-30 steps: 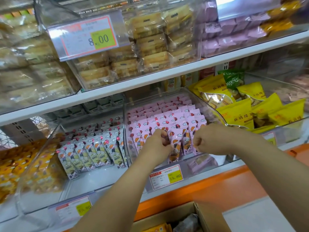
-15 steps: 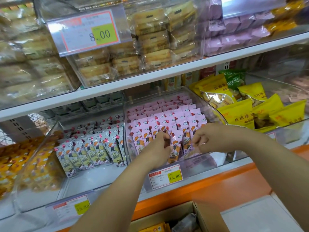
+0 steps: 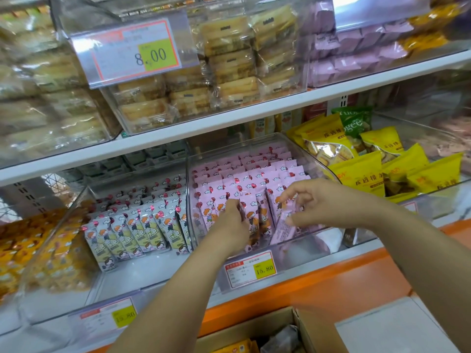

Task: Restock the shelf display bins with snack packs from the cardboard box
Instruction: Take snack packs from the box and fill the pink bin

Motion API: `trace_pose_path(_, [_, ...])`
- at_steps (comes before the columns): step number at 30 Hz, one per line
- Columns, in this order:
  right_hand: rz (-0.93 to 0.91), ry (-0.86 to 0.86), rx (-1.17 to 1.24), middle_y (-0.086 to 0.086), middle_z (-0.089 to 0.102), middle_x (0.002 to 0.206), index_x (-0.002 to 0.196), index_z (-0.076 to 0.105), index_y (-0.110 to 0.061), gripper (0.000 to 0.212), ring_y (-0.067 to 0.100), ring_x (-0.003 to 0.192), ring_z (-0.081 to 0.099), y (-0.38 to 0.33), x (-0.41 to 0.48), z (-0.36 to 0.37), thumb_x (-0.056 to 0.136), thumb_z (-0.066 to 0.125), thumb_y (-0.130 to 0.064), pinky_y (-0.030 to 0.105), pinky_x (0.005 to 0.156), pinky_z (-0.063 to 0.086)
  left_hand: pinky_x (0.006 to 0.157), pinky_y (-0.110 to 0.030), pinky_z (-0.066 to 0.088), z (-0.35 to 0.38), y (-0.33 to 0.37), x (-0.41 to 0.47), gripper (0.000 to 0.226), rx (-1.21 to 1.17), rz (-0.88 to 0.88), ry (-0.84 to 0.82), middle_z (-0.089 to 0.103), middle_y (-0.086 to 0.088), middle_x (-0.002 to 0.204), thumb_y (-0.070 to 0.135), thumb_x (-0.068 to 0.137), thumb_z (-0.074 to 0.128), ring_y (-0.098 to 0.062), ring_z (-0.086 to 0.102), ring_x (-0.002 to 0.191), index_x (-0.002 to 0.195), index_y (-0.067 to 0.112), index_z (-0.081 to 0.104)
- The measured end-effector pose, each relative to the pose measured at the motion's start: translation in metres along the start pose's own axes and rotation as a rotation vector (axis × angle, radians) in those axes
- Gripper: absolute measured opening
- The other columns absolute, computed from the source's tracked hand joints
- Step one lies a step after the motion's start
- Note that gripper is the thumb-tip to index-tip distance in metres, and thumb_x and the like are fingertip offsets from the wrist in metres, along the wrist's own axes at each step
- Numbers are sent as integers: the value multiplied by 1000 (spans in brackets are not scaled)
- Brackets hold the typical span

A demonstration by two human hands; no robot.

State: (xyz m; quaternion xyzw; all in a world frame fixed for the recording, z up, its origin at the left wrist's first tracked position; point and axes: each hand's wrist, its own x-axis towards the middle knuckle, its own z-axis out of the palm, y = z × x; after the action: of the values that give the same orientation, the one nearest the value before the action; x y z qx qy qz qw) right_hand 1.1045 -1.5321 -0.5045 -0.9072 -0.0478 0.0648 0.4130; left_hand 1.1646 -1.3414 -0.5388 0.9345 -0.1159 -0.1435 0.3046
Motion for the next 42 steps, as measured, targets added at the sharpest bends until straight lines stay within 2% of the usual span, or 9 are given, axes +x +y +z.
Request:
trace_pose_path(4, [1, 192, -26, 6, 67, 76, 112, 60, -18, 38, 8, 60, 64, 1, 5, 5, 82, 69, -40, 23, 60, 47, 73, -40, 48, -1, -2, 6, 28, -52, -44, 60, 51, -8, 89, 11, 100, 41, -27, 55, 84, 125, 10, 28])
trace_pose_path(11, [25, 402, -126, 18, 63, 71, 99, 64, 3, 56, 26, 72, 63, 1, 7, 9, 80, 67, -50, 25, 56, 37, 79, -47, 55, 5, 5, 11, 20, -47, -11, 134, 63, -14, 103, 11, 96, 51, -32, 65, 92, 110, 14, 37])
trace_pose_path(15, [14, 423, -221, -13, 40, 66, 115, 63, -5, 54, 4, 63, 43, -4, 7, 10, 80, 68, -47, 19, 54, 31, 71, -36, 47, 6, 5, 8, 50, 5, 43, 187, 59, -12, 113, 16, 94, 58, -28, 61, 94, 135, 13, 31])
trace_pose_path(18, [6, 431, -256, -20, 32, 72, 124, 59, -10, 57, 9, 77, 44, -3, 10, 12, 81, 68, -47, 22, 62, 32, 77, -29, 41, 5, 6, 1, 60, 51, 89, 229, 44, -11, 133, 17, 93, 60, -25, 56, 101, 142, 19, 27])
trace_pose_path(22, [-31, 518, -231, -6, 58, 88, 124, 60, -11, 58, 7, 75, 43, -2, 15, 19, 80, 70, -46, 21, 66, 33, 74, -29, 40, 1, 12, 1, 54, 120, 156, 306, 37, -8, 134, 26, 90, 64, -19, 51, 83, 136, 23, 34])
trace_pose_path(26, [-59, 591, -192, 1, 63, 96, 122, 61, -13, 57, 11, 82, 46, -9, 17, 22, 78, 70, -48, 21, 72, 34, 80, -33, 46, -9, 13, 5, 40, 91, 159, 274, 45, -8, 129, 20, 94, 59, -18, 52, 87, 130, 22, 43])
trace_pose_path(32, [-137, 457, -246, 11, 67, 108, 111, 66, -8, 52, 19, 86, 58, -37, 22, 24, 78, 70, -49, 31, 75, 47, 61, -19, 43, -43, 8, -17, 30, 100, 316, 253, 54, 8, 113, 12, 95, 54, -13, 58, 88, 122, 26, 55])
trace_pose_path(36, [-165, 346, -242, 10, 63, 86, 106, 67, -6, 54, 22, 79, 59, -50, 47, 42, 75, 73, -50, 33, 71, 48, 83, -19, 43, -67, -11, -34, 28, 117, 391, 393, 58, 14, 105, 9, 95, 53, -3, 55, 94, 116, 26, 61])
trace_pose_path(42, [-154, 239, -649, 8, 64, 107, 121, 60, -14, 61, 25, 97, 58, -53, 79, 68, 79, 63, -59, 33, 76, 47, 75, 8, 24, -76, -46, -34, 22, 138, 368, 448, 52, 18, 107, 13, 95, 55, 6, 43, 98, 111, 25, 64])
